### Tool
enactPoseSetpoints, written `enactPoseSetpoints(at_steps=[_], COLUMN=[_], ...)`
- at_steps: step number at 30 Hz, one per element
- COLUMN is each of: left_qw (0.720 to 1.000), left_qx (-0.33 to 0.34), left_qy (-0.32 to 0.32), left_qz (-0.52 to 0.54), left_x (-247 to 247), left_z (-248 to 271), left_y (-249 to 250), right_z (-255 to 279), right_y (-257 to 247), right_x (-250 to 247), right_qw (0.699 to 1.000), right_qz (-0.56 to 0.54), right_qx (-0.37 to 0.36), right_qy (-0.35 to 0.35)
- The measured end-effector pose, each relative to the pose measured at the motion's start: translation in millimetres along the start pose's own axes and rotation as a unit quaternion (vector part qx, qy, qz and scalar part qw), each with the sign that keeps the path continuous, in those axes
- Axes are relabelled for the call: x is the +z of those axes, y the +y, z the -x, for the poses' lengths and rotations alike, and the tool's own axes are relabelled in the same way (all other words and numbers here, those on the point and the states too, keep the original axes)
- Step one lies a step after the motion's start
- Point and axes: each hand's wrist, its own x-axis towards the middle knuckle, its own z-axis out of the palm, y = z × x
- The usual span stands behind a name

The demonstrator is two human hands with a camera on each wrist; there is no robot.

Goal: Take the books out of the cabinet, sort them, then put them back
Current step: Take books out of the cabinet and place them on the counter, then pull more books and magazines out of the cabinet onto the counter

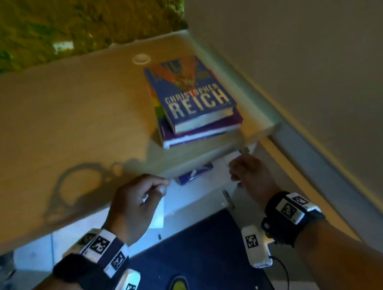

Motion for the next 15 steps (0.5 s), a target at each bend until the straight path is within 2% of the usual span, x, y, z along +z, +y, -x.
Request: enactPoseSetpoints(at_steps=[2,4,8,12,13,15], left_qw=[1.0,0.999,0.992,0.987,0.985,0.981], left_qx=[-0.015,-0.049,-0.121,-0.151,-0.164,-0.187], left_qy=[0.017,0.0,-0.012,0.005,0.009,0.014], left_qz=[0.02,0.019,0.033,0.046,0.048,0.048], left_x=[17.9,40.4,78.7,104.7,110.7,123.5], left_z=[18.3,24.8,-13.5,-86.8,-101.5,-128.6], left_y=[-22.4,-57.5,-145.3,-227.7,-243.0,-269.7], right_z=[10.4,12.0,-30.3,-100.5,-114.6,-144.0], right_y=[43.9,86.8,137.3,162.7,165.9,173.6], right_x=[16.5,35.2,60.9,81.7,88.1,101.4], right_qw=[0.996,0.987,0.968,0.971,0.975,0.987], right_qz=[0.004,-0.02,-0.082,-0.055,-0.032,0.079], right_qx=[0.054,0.11,0.18,0.167,0.154,0.091], right_qy=[-0.073,-0.115,-0.155,-0.163,-0.157,-0.105])
